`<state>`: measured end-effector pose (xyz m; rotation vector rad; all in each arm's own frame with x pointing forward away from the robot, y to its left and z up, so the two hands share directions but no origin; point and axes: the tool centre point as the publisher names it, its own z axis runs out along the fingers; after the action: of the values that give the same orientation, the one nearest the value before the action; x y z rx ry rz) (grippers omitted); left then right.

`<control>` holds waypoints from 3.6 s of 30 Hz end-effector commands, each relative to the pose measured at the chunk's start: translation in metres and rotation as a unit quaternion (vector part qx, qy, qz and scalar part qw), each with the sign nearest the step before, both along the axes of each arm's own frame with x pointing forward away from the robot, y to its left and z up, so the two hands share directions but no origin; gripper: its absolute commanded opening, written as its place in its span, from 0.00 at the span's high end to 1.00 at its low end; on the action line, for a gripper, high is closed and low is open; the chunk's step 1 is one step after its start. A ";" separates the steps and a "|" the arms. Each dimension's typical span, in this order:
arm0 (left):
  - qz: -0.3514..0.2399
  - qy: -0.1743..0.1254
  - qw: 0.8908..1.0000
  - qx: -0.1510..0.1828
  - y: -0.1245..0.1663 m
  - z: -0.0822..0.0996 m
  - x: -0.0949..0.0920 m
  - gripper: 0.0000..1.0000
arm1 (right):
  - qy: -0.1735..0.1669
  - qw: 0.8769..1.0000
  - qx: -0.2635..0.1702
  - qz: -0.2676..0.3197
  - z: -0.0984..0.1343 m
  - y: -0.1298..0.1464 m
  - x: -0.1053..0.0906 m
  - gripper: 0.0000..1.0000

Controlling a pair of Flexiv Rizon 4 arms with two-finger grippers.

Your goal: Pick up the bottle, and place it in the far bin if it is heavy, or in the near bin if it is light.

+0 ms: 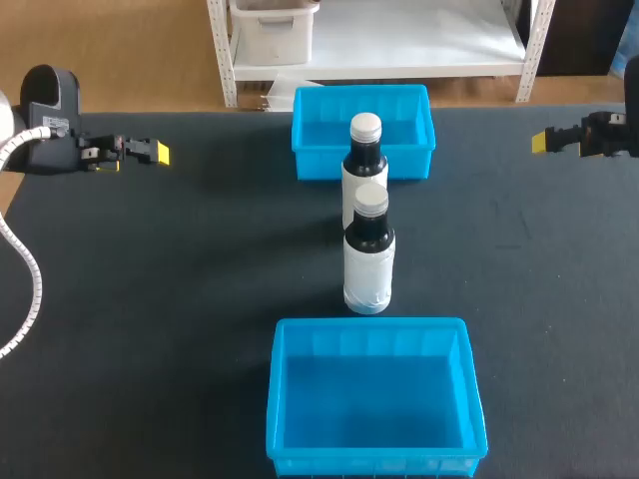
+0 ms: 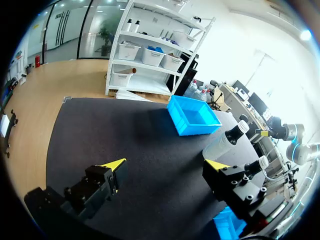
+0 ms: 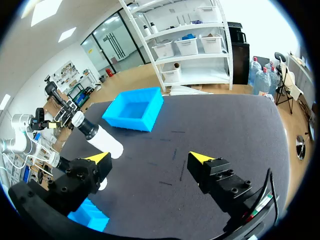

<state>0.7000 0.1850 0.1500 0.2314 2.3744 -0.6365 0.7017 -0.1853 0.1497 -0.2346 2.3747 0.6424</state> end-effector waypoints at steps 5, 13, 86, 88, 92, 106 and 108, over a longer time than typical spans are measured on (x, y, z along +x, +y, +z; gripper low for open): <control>0.000 0.000 1.000 0.000 0.000 0.000 0.000 0.00 | -0.001 1.000 -0.001 -0.001 0.000 0.000 -0.001 0.00; 0.000 0.000 1.000 0.000 0.000 0.000 0.000 0.00 | -0.001 1.000 -0.001 -0.001 0.000 0.000 -0.001 0.00; 0.000 0.000 1.000 0.000 0.000 0.000 0.000 0.00 | -0.212 0.839 -0.027 0.500 -0.013 0.196 -0.094 0.00; 0.000 0.000 1.000 0.000 0.000 0.000 0.000 0.00 | -0.208 0.838 -0.027 0.504 -0.013 0.204 -0.094 0.00; 0.000 0.000 1.000 0.000 0.000 0.000 0.000 0.00 | -0.201 0.838 -0.023 0.507 -0.017 0.212 -0.093 0.00; 0.000 0.000 1.000 0.000 0.000 0.000 0.000 0.00 | -0.185 0.834 -0.014 0.519 -0.027 0.236 -0.088 0.00; 0.000 0.000 1.000 0.000 0.000 0.000 0.000 0.00 | -0.185 0.833 -0.014 0.521 -0.027 0.239 -0.088 0.00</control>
<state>0.7000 0.1850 0.1500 0.2314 2.3744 -0.6365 0.6102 0.0491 0.1242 -1.5719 1.7190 0.9101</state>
